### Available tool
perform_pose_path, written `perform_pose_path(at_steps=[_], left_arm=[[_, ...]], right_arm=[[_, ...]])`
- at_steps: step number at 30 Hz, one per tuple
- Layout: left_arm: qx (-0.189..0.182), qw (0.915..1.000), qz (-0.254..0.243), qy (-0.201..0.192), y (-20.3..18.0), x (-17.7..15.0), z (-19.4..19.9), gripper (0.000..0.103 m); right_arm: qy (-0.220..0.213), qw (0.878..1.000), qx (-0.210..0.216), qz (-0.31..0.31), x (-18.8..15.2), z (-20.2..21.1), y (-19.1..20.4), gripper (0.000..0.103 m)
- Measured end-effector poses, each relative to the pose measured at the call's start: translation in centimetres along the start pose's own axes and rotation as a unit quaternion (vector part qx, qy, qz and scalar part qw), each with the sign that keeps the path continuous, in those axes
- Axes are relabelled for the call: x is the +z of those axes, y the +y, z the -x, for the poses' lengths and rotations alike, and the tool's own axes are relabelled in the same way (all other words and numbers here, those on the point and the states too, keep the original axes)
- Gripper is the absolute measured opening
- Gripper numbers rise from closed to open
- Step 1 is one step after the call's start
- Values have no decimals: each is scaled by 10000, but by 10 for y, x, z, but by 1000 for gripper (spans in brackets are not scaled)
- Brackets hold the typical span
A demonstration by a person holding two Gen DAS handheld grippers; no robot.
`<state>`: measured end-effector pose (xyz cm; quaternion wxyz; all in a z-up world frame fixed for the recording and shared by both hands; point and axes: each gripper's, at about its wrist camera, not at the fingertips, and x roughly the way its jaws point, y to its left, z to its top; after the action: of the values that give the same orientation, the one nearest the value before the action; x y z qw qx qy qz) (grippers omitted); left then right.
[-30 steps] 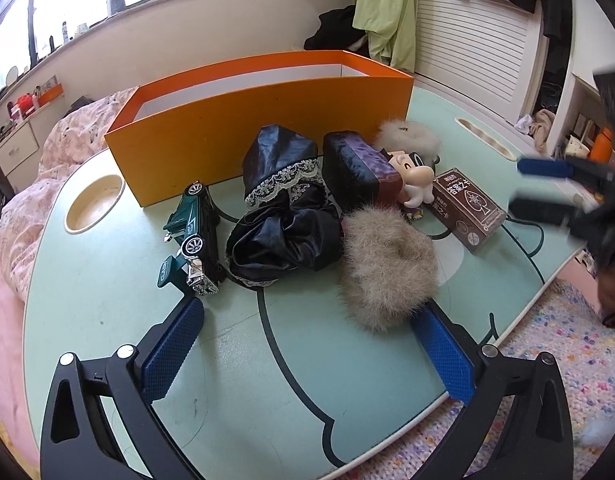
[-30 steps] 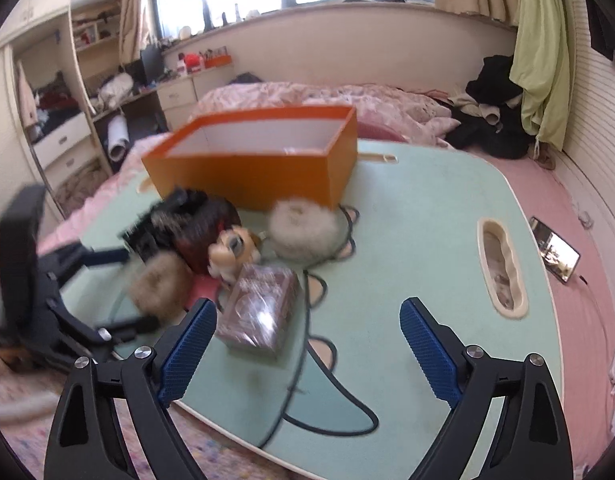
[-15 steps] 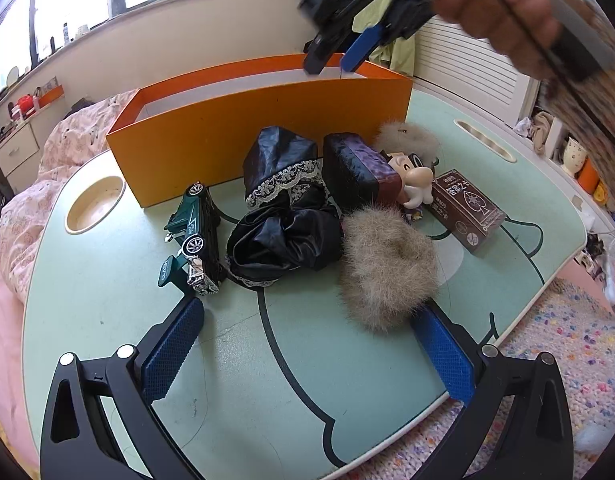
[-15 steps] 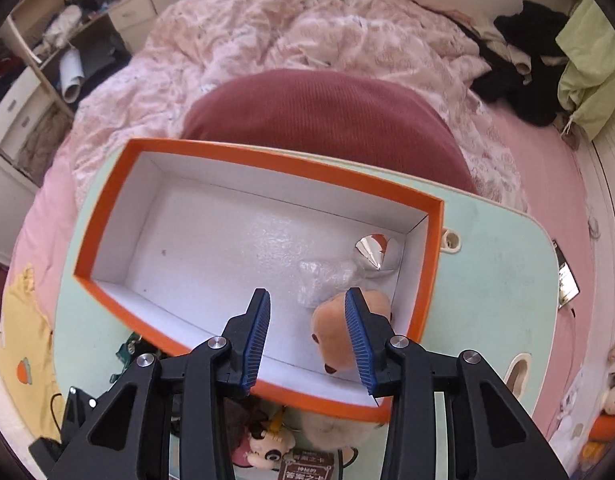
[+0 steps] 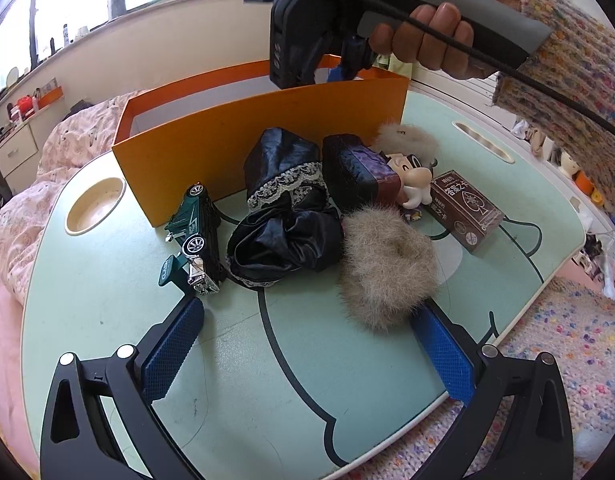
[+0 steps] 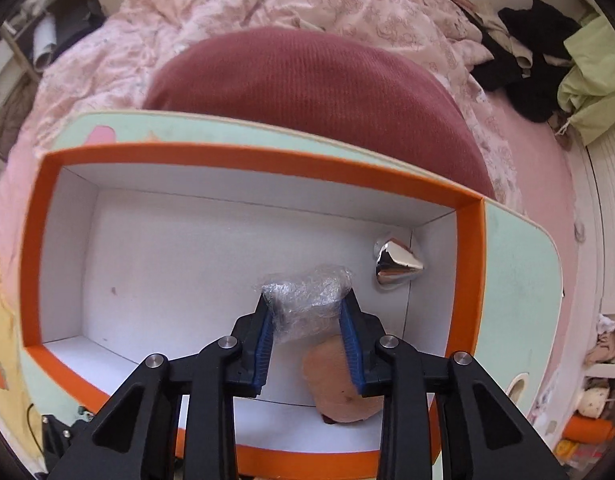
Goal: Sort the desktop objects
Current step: 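Reach into the box and grasp the plastic-wrapped item with the right tool, then set the plastic-wrapped item on the desk and open the right tool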
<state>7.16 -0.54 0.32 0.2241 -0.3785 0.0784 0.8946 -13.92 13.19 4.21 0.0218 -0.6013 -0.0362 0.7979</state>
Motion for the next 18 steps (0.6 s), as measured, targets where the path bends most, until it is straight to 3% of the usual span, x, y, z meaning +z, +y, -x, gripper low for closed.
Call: perform_pose_path(at_steps=[3, 6, 9, 14, 16, 18], left_arm=[[5, 10000, 1, 0, -1, 0, -1, 103], [4, 10000, -1, 1, -1, 0, -1, 103], [5, 10000, -1, 2, 0, 0, -1, 103], [14, 10000, -6, 19, 1, 1, -1, 103], [13, 10000, -6, 19, 1, 1, -1, 103], [13, 10000, -6, 17, 1, 1, -1, 103]], right_arm=[[-736, 9967, 329, 35, -14, 43, 0, 30], [-1103, 9914, 705, 86, -40, 79, -2, 30], [-960, 9906, 955, 187, -72, 90, -3, 31], [-336, 9899, 1376, -26, -103, 60, 0, 32], [-312, 9884, 1483, -126, -105, 47, -2, 32], [-533, 9850, 1623, -260, -107, 47, -8, 44]])
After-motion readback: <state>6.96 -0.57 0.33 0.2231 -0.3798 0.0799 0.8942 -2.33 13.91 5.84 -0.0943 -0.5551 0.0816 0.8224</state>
